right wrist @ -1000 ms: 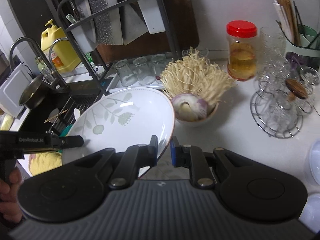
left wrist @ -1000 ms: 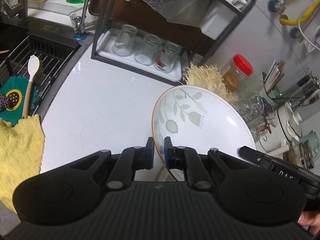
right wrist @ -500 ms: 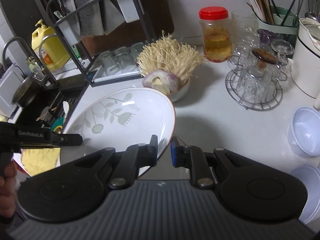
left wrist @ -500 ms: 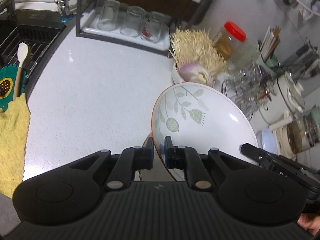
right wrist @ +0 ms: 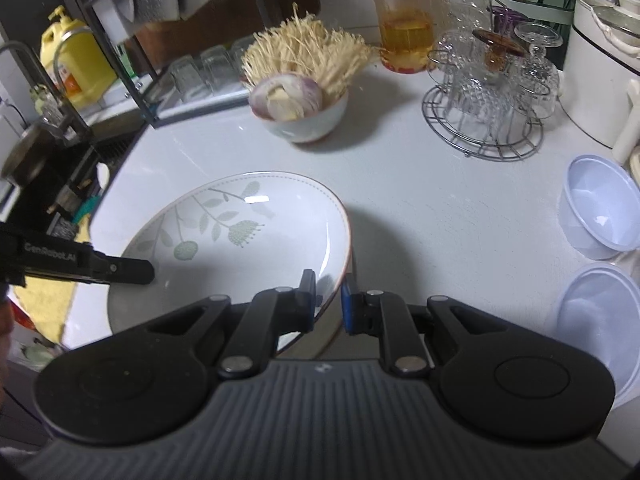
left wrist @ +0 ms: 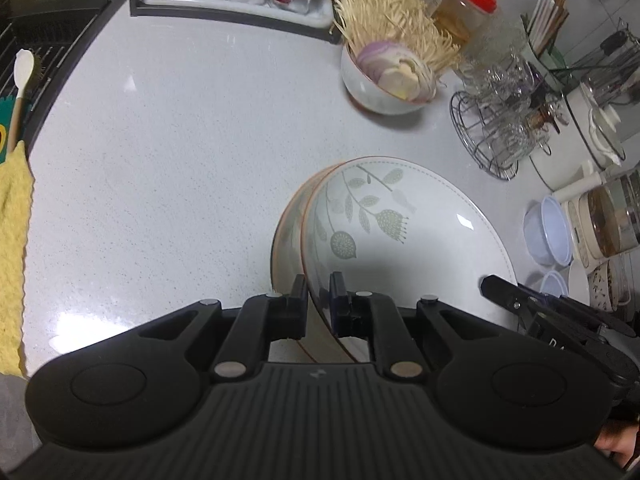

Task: Organize plates and bowls
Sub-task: 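Carry the small leaf plate and lower it onto the plate stack, then open both grippers and withdraw from the plate stack, then move both grippers to the rim of a light blue plastic bowl, then close both grippers on the light blue bowl rim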

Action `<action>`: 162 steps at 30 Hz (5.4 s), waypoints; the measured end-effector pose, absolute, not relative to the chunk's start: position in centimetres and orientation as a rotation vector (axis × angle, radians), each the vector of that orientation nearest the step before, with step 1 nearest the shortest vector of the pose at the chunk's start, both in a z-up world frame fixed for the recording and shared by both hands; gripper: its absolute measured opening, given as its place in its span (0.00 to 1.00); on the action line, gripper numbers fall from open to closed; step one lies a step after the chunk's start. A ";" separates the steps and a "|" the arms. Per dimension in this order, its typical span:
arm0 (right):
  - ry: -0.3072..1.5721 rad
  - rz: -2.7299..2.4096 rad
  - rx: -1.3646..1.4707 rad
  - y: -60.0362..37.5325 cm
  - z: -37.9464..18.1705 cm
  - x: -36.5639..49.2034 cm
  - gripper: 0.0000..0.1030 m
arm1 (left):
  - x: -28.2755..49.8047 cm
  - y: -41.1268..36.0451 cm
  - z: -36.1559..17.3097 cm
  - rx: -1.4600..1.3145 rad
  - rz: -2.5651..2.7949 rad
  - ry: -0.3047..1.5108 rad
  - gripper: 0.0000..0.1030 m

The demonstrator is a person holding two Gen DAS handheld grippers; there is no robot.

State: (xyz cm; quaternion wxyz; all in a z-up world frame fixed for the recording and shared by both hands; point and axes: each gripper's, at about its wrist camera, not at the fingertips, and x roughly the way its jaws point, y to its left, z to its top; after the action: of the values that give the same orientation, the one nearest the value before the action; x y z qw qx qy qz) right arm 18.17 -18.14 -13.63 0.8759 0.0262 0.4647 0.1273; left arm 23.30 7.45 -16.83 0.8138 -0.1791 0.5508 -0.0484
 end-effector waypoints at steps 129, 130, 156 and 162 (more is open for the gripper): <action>0.749 -0.325 0.446 -37.1 -8.6 4.2 0.66 | 21.6 -13.7 -10.0 -0.094 -0.549 1.013 0.67; 0.754 -0.323 0.466 -37.9 -9.1 4.4 0.66 | 22.2 -14.4 -10.6 -0.095 -0.544 1.024 0.67; 0.825 -0.147 0.557 -42.7 -18.7 10.8 0.19 | 28.7 -22.2 -23.0 -0.245 -0.595 1.070 0.10; 0.830 -0.113 0.528 -42.2 -18.7 11.3 0.16 | 28.2 -22.2 -23.0 -0.225 -0.567 1.048 0.08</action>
State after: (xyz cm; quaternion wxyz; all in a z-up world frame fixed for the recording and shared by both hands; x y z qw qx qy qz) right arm 11.31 -42.22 -18.73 0.8800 0.2533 0.3982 -0.0542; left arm 28.21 -22.19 -22.95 0.8217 -0.1059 0.4925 -0.2664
